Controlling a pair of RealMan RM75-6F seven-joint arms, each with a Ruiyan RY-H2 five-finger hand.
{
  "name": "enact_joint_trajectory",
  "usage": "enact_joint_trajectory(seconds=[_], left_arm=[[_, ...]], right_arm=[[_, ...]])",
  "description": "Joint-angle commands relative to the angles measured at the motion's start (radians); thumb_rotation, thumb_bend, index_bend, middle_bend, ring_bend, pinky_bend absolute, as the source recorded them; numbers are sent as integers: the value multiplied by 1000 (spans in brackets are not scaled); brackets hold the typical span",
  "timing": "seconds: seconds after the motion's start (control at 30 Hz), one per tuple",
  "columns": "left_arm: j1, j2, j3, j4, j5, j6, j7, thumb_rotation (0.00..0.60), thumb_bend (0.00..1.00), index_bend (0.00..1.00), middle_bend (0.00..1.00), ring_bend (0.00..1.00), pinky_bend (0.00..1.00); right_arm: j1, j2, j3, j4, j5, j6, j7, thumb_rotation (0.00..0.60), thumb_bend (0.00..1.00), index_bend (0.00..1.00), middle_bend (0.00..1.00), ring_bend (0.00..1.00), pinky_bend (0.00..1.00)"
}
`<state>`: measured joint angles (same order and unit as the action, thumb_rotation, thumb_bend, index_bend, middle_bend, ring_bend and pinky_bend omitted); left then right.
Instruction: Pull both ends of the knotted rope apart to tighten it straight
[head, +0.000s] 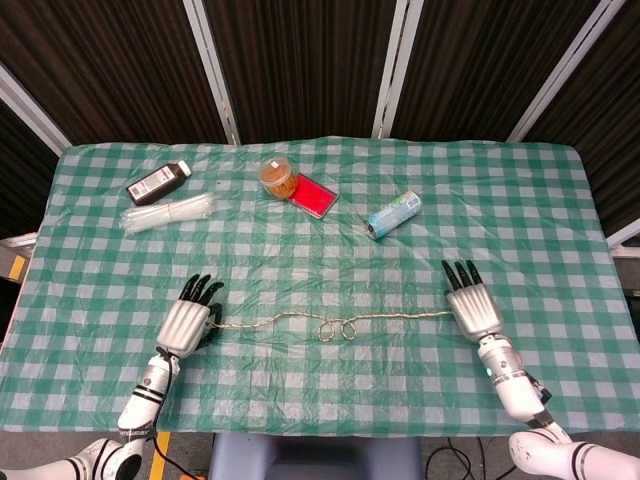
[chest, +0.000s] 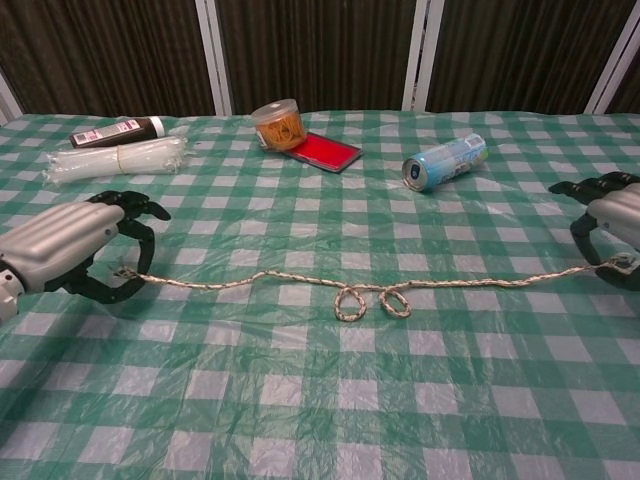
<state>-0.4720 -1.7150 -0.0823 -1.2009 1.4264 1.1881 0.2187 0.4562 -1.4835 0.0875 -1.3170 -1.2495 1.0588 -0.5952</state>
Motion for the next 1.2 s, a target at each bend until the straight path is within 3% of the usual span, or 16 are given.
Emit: enact_joint_trajectory(seconds=[0.03, 0.47, 1.2], left_arm=[[2, 12, -6, 1, -7, 3, -3, 600, 411, 638, 148, 26, 46], [10, 41, -22, -3, -34, 7, -13, 600, 409, 638, 148, 26, 46], [-2, 15, -31, 71, -73, -34, -24, 600, 411, 638, 149, 27, 46]], right_arm=[[-14, 29, 2, -3, 5, 16, 28, 600, 547, 737, 22, 0, 0], [-66, 129, 6, 49, 39, 38, 144, 600, 547, 738, 22, 0, 0], [-104, 138, 17, 191, 61, 5, 319, 600, 547, 738, 29, 0, 0]])
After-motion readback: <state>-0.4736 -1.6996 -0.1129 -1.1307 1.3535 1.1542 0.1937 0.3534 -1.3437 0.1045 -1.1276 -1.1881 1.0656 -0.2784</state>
